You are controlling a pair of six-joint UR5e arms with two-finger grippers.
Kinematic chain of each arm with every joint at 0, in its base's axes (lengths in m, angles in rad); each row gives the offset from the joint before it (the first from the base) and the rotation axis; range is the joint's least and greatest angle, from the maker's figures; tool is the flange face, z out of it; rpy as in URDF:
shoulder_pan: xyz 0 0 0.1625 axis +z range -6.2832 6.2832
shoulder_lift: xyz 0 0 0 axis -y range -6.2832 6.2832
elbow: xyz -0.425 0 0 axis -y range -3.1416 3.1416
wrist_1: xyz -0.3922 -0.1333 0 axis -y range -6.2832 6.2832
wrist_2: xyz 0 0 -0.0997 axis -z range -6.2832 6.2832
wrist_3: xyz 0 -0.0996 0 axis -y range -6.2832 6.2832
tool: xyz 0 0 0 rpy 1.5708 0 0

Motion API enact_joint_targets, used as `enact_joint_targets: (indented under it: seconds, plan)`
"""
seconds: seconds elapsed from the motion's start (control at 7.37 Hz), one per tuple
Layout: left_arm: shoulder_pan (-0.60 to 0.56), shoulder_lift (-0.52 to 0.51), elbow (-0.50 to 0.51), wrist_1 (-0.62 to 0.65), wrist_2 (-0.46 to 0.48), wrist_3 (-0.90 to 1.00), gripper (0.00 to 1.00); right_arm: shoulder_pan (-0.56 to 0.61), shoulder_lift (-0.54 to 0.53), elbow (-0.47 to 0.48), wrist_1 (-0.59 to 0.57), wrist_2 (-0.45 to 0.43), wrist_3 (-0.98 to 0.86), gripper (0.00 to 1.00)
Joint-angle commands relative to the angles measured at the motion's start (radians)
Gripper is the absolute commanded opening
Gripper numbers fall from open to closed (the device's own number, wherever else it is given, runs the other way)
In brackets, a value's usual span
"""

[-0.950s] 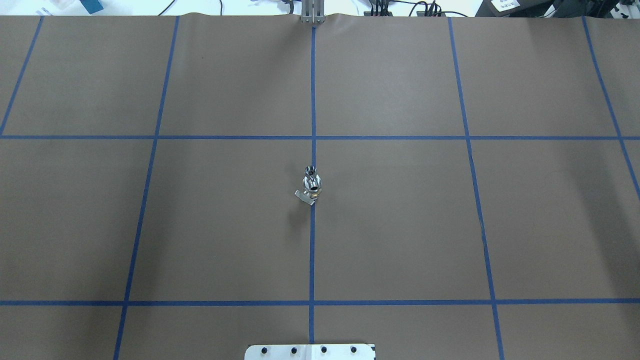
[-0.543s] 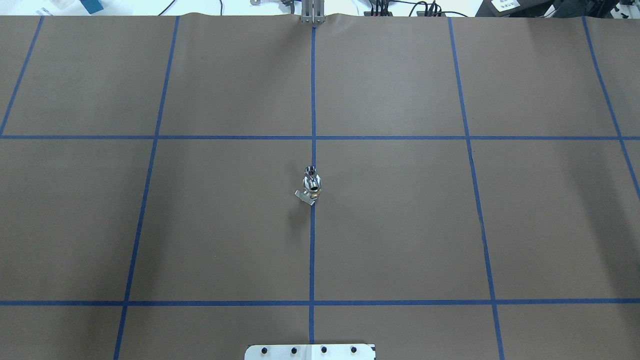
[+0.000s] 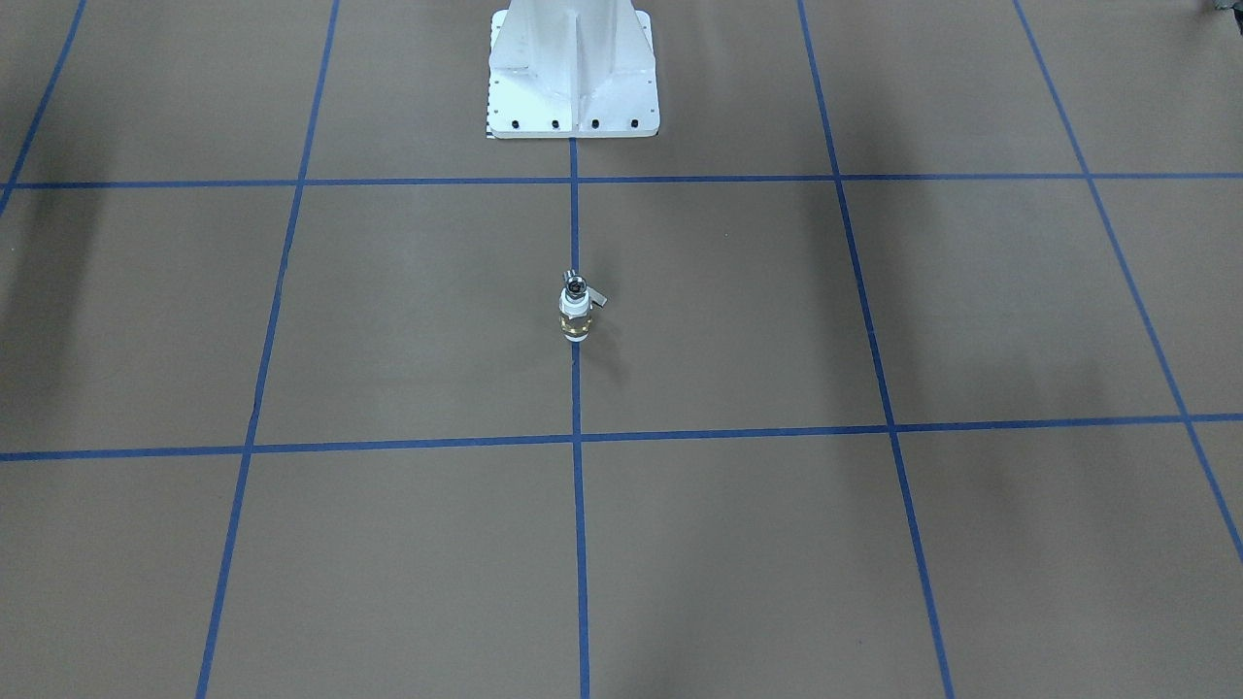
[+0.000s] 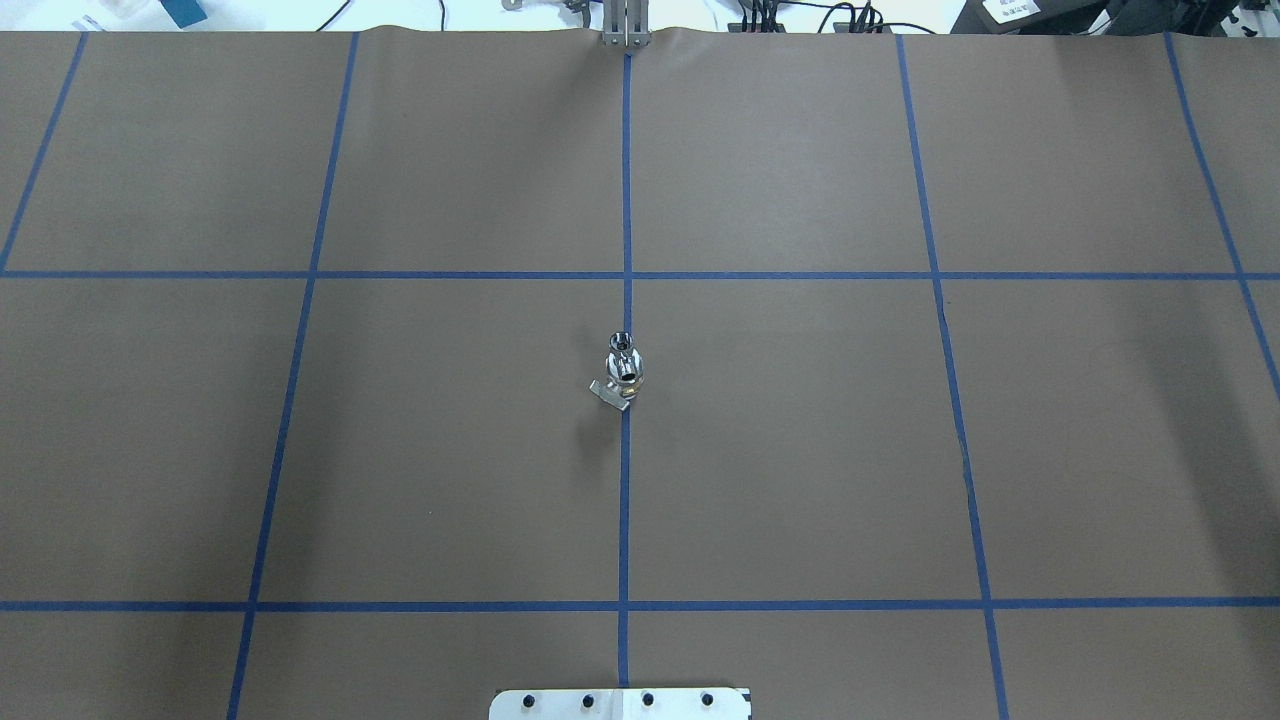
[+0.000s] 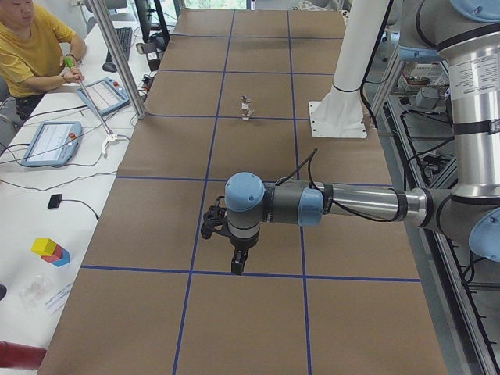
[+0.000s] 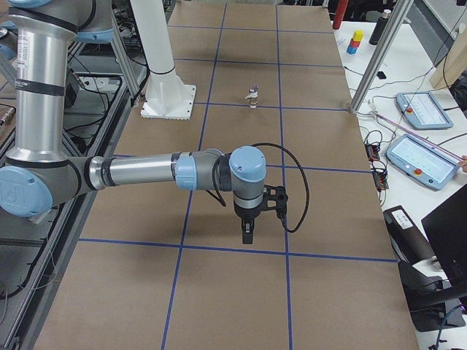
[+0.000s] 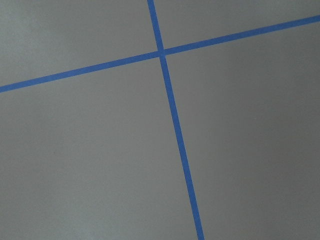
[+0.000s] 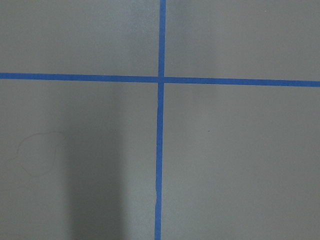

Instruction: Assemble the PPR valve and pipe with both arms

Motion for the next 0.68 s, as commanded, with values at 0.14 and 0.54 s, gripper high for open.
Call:
enact_joint_targets:
  seconds: [0.14, 0.54]
  plan:
    - [-0.001, 0.001, -0.004, 0.000, 0.000, 0.000, 1.00, 0.000, 0.002, -0.002, 0.000, 0.002, 0.000, 1.00]
    - [-0.001, -0.002, -0.010, -0.002, 0.000, 0.001, 1.00, 0.000, 0.003, -0.004, 0.002, 0.002, -0.001, 1.00]
